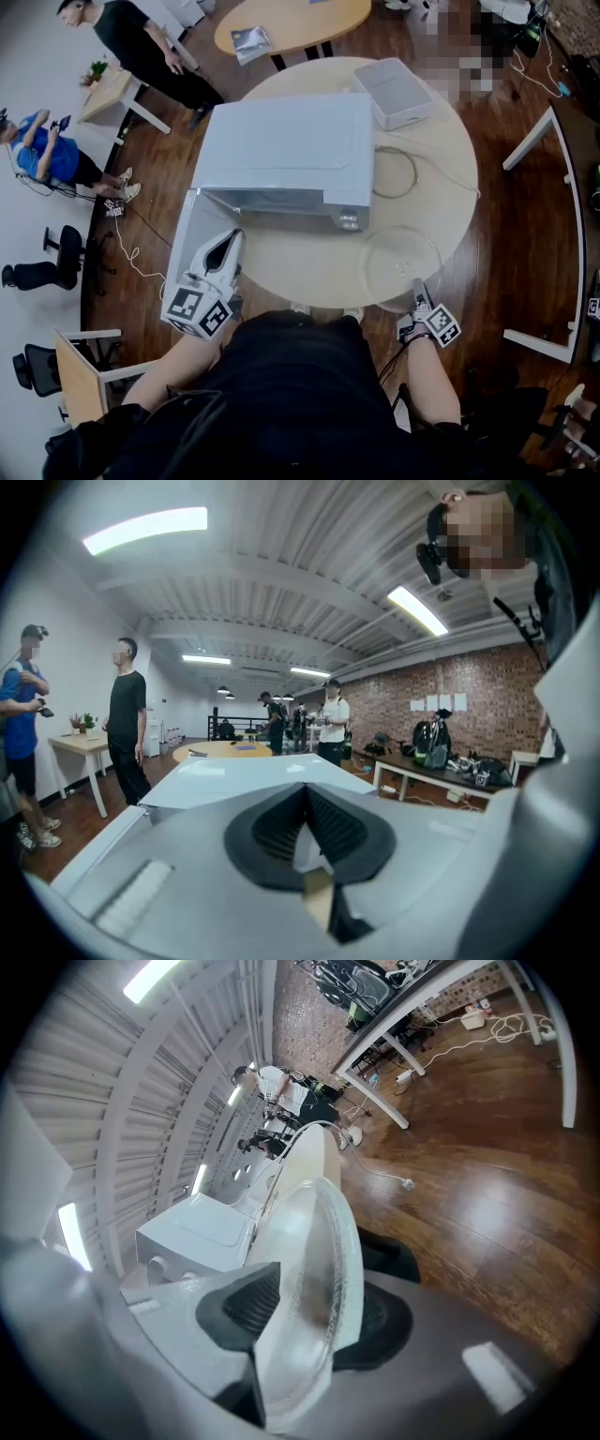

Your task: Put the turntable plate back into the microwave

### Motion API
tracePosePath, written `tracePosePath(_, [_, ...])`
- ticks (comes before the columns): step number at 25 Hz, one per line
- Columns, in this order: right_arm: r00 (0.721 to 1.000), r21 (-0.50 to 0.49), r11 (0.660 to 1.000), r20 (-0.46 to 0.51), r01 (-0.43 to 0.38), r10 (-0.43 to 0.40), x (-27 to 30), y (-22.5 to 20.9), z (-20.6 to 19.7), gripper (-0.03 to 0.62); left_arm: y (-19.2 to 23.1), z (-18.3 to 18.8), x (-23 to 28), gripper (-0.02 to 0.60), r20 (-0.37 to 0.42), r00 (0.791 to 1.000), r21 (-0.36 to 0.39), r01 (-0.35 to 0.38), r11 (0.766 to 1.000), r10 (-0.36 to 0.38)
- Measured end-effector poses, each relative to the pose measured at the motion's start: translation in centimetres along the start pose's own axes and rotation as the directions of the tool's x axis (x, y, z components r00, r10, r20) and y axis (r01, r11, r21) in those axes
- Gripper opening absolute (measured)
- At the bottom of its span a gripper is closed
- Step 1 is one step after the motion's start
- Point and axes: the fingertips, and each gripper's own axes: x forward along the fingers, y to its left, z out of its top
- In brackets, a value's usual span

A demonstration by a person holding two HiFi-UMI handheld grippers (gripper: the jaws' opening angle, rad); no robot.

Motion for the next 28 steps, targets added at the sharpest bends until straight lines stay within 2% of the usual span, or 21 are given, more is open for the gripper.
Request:
tracePosePath(7, [0.999,0.036,0.999,0.043,-0.033,0.032,-0.8,0.6,0.5,0.098,0.3,0.2,-0.4,0.006,0.009,1.0,0.007,0.021,1.0,-0.021])
tracePosePath(12, [0.997,0.078,0.997,0.075,-0.024,0.018,-1.0,0.6,-0.4,0.092,1.2,1.1,-0.1,0.006,0.029,0.999,-0.009,0.044,0.999,-0.044])
tracePosePath(16, [0.995,0.099,0.995,0.097,-0.027,0.017,-1.4,0.8,-0.7,0.086,1.7,1.2,-0.6,0.006,0.037,0.999,0.003,0.034,0.999,-0.034])
tracePosePath(21, [0.992,0.113,0.993,0.127,-0.039,0.024,-2.0,1.2,-0.9,0.071,2.7,0.8,-1.1,0.006,0.04,0.999,-0.016,0.036,0.999,-0.035])
tracePosePath(22, [0.992,0.108,0.994,0.129,-0.025,0.011,-2.0,1.0,-1.0,0.069,2.9,0.8,-1.2,0.006,0.043,0.998,-0.024,0.036,0.999,-0.035])
tracePosePath(25, [0.988,0.067,0.992,0.105,0.107,-0.113,-1.4,0.5,-2.5,0.063,5.1,0.8,-2.1,0.006,0.055,0.998,-0.047,0.022,0.999,-0.019])
tracePosePath(26, [0.988,0.075,0.992,0.105,0.106,-0.113,-0.9,1.3,-3.0,0.061,6.0,0.9,-2.4,0.006,0.058,0.998,-0.051,0.018,0.999,-0.015])
tracePosePath(28, [0.99,0.118,0.993,0.138,-0.011,-0.005,-0.1,3.9,-2.6,0.053,6.3,0.9,-2.3,0.006,0.061,0.998,-0.055,0.021,0.998,-0.018])
